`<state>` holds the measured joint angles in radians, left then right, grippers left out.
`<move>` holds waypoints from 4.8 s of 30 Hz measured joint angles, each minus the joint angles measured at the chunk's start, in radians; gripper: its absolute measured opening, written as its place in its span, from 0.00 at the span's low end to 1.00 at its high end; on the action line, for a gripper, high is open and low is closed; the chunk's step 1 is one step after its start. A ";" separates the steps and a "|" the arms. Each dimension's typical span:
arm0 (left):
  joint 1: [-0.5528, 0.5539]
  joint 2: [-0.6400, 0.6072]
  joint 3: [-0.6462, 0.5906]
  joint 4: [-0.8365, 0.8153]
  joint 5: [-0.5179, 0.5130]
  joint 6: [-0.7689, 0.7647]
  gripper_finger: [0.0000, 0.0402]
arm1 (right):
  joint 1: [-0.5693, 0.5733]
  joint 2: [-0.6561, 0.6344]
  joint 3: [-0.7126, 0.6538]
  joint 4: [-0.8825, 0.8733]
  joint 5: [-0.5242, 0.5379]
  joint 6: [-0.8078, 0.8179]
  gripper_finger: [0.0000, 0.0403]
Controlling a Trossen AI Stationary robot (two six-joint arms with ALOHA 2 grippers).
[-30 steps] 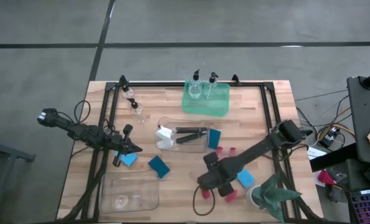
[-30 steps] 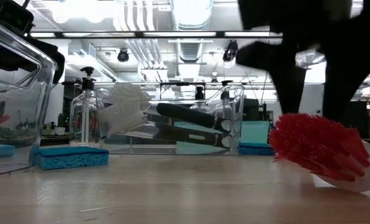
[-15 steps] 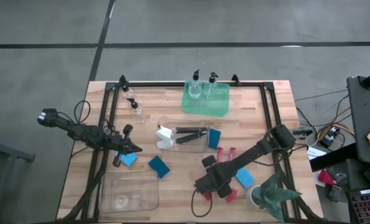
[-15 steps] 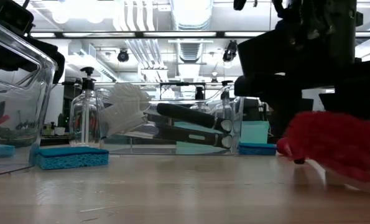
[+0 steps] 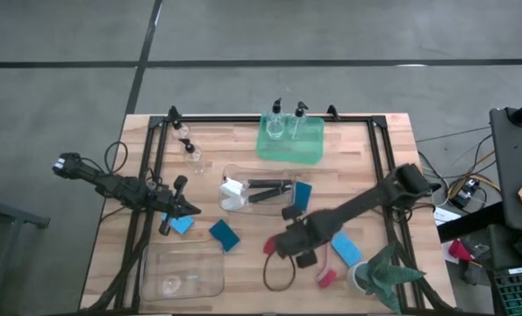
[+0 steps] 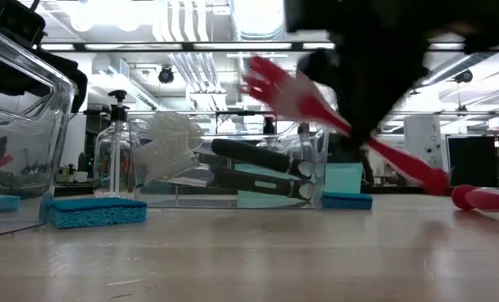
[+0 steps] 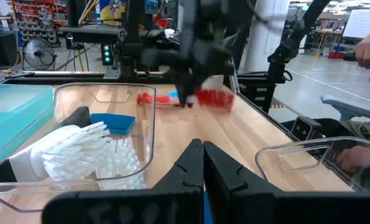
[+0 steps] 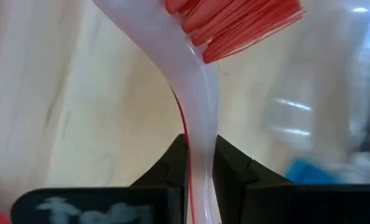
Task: Pick & Place Kitchen Sink Supplies
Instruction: Put the pink dish brush into the top transparent bin
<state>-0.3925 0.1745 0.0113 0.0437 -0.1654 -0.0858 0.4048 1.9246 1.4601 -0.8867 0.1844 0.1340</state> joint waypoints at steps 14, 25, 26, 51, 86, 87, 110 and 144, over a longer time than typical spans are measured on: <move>0.000 0.000 0.000 0.000 0.000 0.000 0.01 | -0.130 -0.224 0.001 0.289 0.036 0.007 0.11; 0.000 0.000 0.000 0.000 0.000 0.000 0.01 | -0.246 -0.259 0.023 0.308 0.042 0.118 0.12; 0.000 0.000 0.000 0.000 0.000 0.000 0.01 | -0.253 -0.259 0.024 0.274 0.027 0.140 0.12; 0.000 0.003 0.000 0.000 0.000 0.000 0.01 | -0.342 -0.098 0.071 0.505 0.094 0.021 0.12; 0.000 0.005 0.000 0.000 0.000 0.000 0.01 | -0.354 0.058 0.071 0.313 -0.031 0.106 0.21; 0.000 0.005 0.000 0.000 0.000 0.000 0.01 | -0.354 0.058 0.071 0.314 -0.031 0.107 0.23; 0.000 0.005 0.000 0.000 0.000 0.000 0.01 | -0.204 -0.083 0.161 -0.030 -0.030 0.412 0.48; 0.000 0.006 0.000 0.000 0.000 0.000 0.01 | 0.009 -0.019 -0.166 -0.374 -0.192 1.391 0.42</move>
<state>-0.3925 0.1802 0.0113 0.0437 -0.1658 -0.0859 0.4133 1.9053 1.2944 -1.2605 -0.0074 1.5254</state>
